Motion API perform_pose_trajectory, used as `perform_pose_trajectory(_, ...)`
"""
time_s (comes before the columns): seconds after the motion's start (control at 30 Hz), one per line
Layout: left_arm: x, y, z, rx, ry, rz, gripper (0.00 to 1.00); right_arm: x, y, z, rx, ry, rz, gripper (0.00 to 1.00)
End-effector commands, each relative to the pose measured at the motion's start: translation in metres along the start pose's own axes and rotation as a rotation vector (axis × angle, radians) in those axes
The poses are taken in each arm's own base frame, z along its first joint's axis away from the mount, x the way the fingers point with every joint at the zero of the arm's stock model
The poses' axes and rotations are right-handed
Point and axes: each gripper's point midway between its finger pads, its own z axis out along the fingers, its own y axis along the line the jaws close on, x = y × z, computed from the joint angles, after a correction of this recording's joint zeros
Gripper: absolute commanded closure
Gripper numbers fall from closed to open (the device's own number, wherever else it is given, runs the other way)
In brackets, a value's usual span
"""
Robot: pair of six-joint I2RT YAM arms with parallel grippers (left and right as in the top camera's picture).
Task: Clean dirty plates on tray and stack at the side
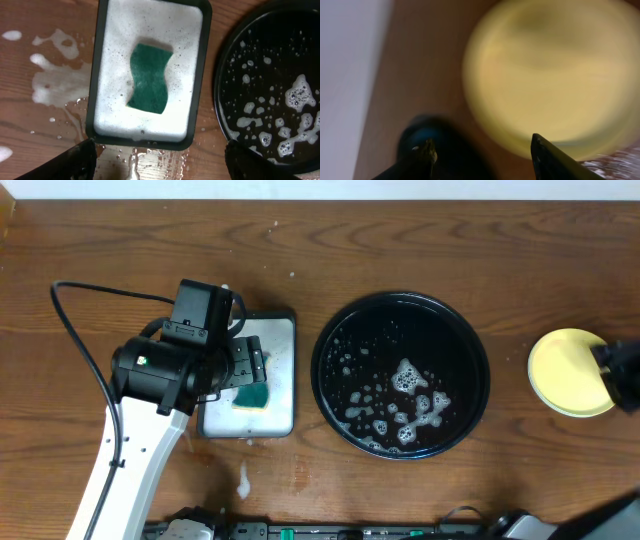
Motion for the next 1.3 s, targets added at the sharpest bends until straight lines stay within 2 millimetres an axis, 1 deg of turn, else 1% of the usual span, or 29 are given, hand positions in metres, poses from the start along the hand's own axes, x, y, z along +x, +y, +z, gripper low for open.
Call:
perform_pose_trajectory(0.0, -0.001, 0.001, 0.000, -0.006, 0.001, -0.002, 0.18, 0.042, 0.121, -0.047, -0.297, -0.005, -0.364, 0.41)
perform_pose_trajectory(0.07, -0.001, 0.001, 0.000, -0.006, 0.001, -0.002, 0.18, 0.083, 0.160, -0.066, -0.388, 0.017, -0.539, 0.41)
perform_pose_trajectory(0.1, -0.001, 0.001, 0.000, -0.006, 0.001, -0.002, 0.18, 0.106, 0.176, -0.077, -0.438, 0.035, -0.620, 0.40)
perform_pose_trajectory(0.13, -0.001, 0.001, 0.000, -0.006, 0.001, -0.002, 0.18, 0.131, 0.190, -0.089, -0.490, 0.055, -0.705, 0.39)
perform_pose_trajectory(0.17, -0.001, 0.001, 0.000, -0.006, 0.001, -0.002, 0.17, 0.151, 0.199, -0.100, -0.526, 0.069, -0.763, 0.36)
perform_pose_trajectory(0.2, -0.001, 0.001, 0.000, -0.006, 0.001, -0.002, 0.18, 0.168, 0.205, -0.108, -0.551, 0.079, -0.808, 0.13)
perform_pose_trajectory(0.23, -0.001, 0.001, 0.000, -0.006, 0.001, -0.002, 0.18, 0.182, 0.211, -0.118, -0.579, 0.080, -0.852, 0.01)
perform_pose_trajectory(0.33, -0.001, 0.001, 0.000, -0.006, 0.001, -0.002, 0.18, 0.224, 0.225, -0.152, -0.708, 0.111, -0.949, 0.01)
perform_pose_trajectory(0.37, -0.001, 0.001, 0.000, -0.006, 0.001, -0.002, 0.18, 0.234, 0.227, -0.163, -0.746, 0.123, -0.971, 0.01)
perform_pose_trajectory(0.43, -0.001, 0.001, 0.000, -0.006, 0.001, -0.002, 0.18, 0.250, 0.228, -0.180, -0.808, 0.136, -1.013, 0.01)
perform_pose_trajectory(0.5, -0.001, 0.001, 0.000, -0.006, 0.001, -0.002, 0.18, 0.261, 0.227, -0.194, -0.853, 0.145, -1.040, 0.01)
perform_pose_trajectory(0.53, -0.001, 0.001, 0.000, -0.006, 0.001, -0.002, 0.18, 0.264, 0.225, -0.197, -0.861, 0.140, -1.055, 0.01)
perform_pose_trajectory(0.67, -0.001, 0.001, 0.000, -0.006, 0.001, -0.002, 0.18, 0.252, 0.216, -0.196, -0.791, 0.012, -1.173, 0.01)
perform_pose_trajectory(0.77, -0.001, 0.001, 0.000, -0.006, 0.001, -0.002, 0.18, 0.234, 0.206, -0.190, -0.676, -0.095, -1.219, 0.01)
perform_pose_trajectory(0.83, -0.001, 0.001, 0.000, -0.006, 0.001, -0.002, 0.18, 0.217, 0.198, -0.186, -0.587, -0.187, -1.227, 0.01)
perform_pose_trajectory(0.9, -0.001, 0.001, 0.000, -0.006, 0.001, -0.002, 0.17, 0.203, 0.184, -0.182, -0.497, -0.273, -1.241, 0.01)
perform_pose_trajectory(0.97, -0.001, 0.001, 0.000, -0.006, 0.001, -0.002, 0.17, 0.191, 0.163, -0.176, -0.409, -0.335, -1.233, 0.01)
perform_pose_trajectory(1.13, -0.001, 0.001, 0.000, -0.006, 0.001, -0.002, 0.18, 0.182, 0.116, -0.158, -0.286, -0.425, -1.160, 0.01)
perform_pose_trajectory(1.27, -0.001, 0.001, 0.000, -0.006, 0.001, -0.002, 0.18, 0.176, 0.103, -0.136, -0.287, -0.531, -1.139, 0.01)
